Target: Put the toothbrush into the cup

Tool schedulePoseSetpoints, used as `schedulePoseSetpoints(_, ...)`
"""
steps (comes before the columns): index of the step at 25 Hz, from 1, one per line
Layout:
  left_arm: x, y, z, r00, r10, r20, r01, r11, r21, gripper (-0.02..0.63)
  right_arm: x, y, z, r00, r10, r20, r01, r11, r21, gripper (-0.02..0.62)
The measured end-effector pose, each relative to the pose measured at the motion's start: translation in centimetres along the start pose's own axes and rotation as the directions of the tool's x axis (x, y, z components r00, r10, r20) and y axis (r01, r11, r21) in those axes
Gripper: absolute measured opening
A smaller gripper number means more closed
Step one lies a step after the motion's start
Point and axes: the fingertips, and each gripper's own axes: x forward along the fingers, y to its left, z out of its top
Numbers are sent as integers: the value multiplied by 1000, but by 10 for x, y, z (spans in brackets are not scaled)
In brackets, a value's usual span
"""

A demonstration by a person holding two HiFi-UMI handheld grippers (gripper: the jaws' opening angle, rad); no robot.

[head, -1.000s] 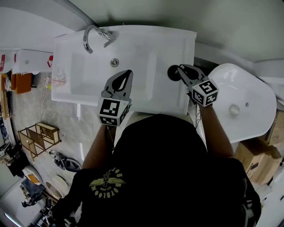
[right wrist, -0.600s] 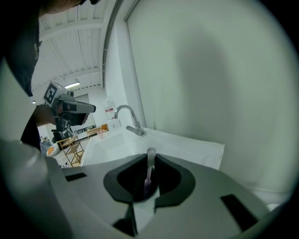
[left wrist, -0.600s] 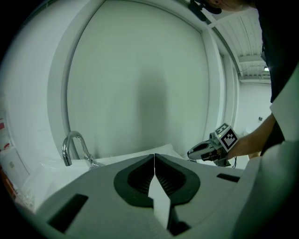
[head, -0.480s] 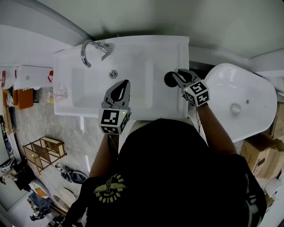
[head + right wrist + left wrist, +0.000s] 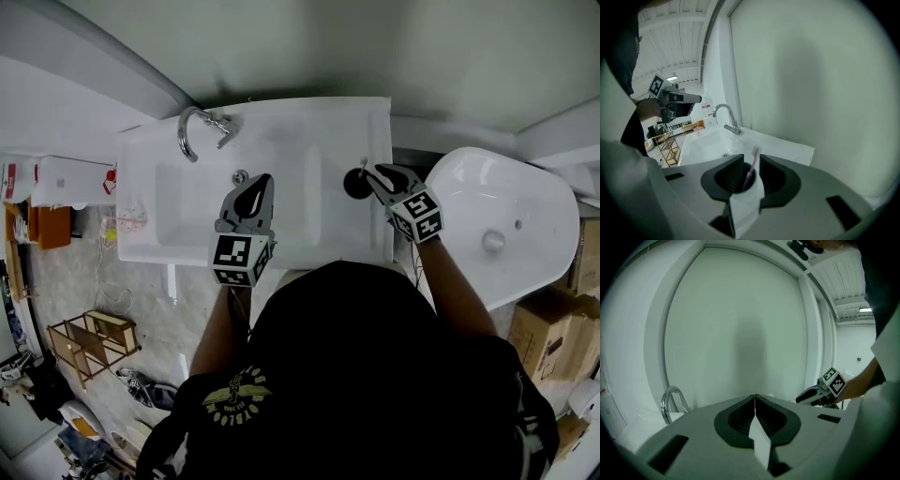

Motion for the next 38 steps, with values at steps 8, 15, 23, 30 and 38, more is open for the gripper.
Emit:
schedulePoseSetpoints(8, -19, 3, 47, 995, -16, 103, 14, 1000, 19, 12, -74, 16, 75, 974, -74, 216, 74, 997, 10, 35)
schedulePoseSetpoints(15, -34, 2, 97, 976, -38, 212, 25, 998, 60, 12, -132, 46, 146, 912, -78, 402, 84, 996, 3, 12)
schedulePoseSetpoints(23, -33, -13, 115, 958, -140, 250, 115, 987, 112, 12, -155, 62, 174, 880, -126, 458, 141, 990, 2, 12)
schedulePoseSetpoints(30, -26, -10, 104, 951, -214, 225, 191, 974, 121, 12, -161, 72, 164, 883, -206, 422, 205, 978, 48, 12)
schedulePoseSetpoints(38, -20, -16, 100, 925, -303, 231, 274, 950, 148, 12, -163, 83, 155, 865, -280, 416, 260, 960, 106, 12)
